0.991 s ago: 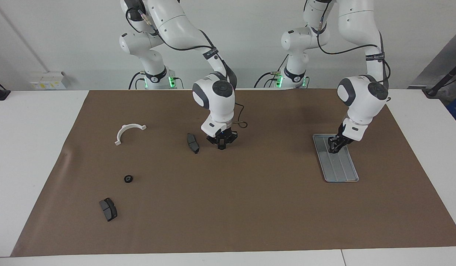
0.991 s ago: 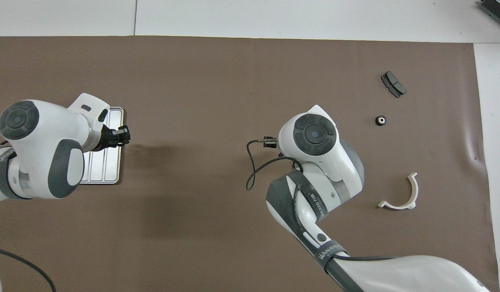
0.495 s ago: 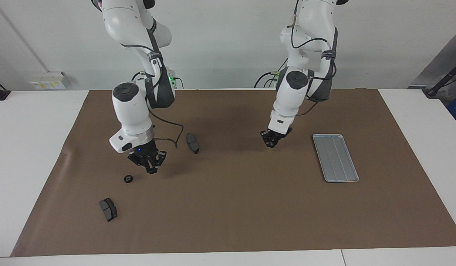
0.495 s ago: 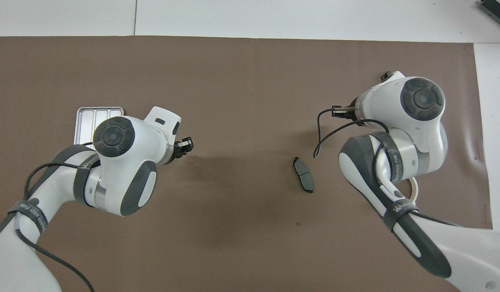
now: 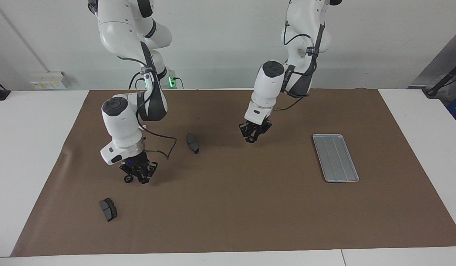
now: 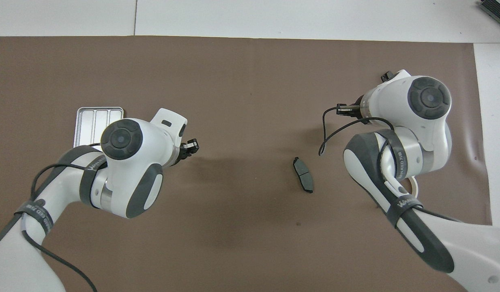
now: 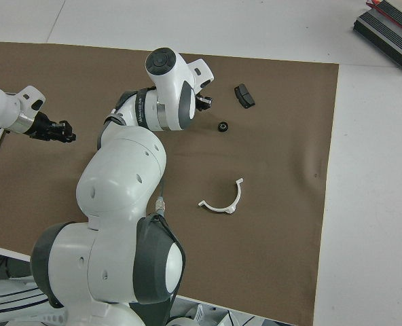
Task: Place bearing gear from tray to pile
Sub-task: 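Carry the gear with the left gripper to mid-table and release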
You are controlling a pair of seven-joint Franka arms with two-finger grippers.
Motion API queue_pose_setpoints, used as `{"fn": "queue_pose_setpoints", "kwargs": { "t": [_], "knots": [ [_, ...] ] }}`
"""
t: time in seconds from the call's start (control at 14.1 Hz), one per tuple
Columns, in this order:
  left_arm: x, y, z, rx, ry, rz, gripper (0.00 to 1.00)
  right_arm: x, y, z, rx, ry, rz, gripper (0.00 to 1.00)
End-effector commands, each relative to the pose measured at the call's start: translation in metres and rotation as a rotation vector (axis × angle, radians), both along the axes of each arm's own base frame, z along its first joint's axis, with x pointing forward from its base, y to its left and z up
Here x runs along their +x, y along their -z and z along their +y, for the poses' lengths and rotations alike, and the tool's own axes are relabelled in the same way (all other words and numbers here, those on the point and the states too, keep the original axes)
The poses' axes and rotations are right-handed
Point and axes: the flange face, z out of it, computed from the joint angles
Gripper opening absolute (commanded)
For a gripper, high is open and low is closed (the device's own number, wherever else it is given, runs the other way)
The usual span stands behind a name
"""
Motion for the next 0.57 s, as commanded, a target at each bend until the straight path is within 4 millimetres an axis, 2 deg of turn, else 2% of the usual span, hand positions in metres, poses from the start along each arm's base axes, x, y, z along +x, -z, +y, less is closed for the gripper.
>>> {"fn": "queue_pose_setpoints", "kwargs": {
  "t": [0.0, 0.07, 0.14, 0.21, 0.28, 0.35, 0.42, 0.5],
  "knots": [
    [0.016, -0.003, -0.006, -0.017, -0.018, -0.017, 0.42, 0.007, 0.004, 0.001, 0.026, 0.015, -0.012, 0.00],
    [0.019, -0.005, -0.006, -0.023, -0.023, -0.024, 0.52, 0.007, 0.006, 0.002, 0.029, 0.017, -0.020, 0.00],
    [0.021, -0.007, -0.006, -0.028, -0.027, -0.028, 0.62, 0.007, 0.007, 0.004, 0.044, 0.026, -0.019, 0.23],
    [0.021, -0.008, -0.006, -0.024, -0.026, -0.025, 0.69, 0.007, 0.007, 0.004, 0.054, 0.035, -0.016, 0.75],
    [0.022, -0.009, -0.004, -0.022, -0.034, -0.021, 0.72, 0.007, 0.005, 0.005, 0.055, 0.035, -0.019, 1.00],
    [0.029, -0.012, 0.006, -0.016, -0.047, -0.016, 0.72, 0.008, -0.002, 0.003, 0.054, 0.036, -0.025, 1.00],
    [0.038, -0.018, 0.024, 0.000, -0.067, -0.003, 0.72, 0.007, -0.011, 0.003, 0.054, 0.034, -0.027, 1.00],
    [0.054, -0.035, 0.058, 0.017, -0.103, 0.011, 0.72, 0.003, -0.032, 0.005, 0.054, 0.032, -0.021, 1.00]
  ]
}}
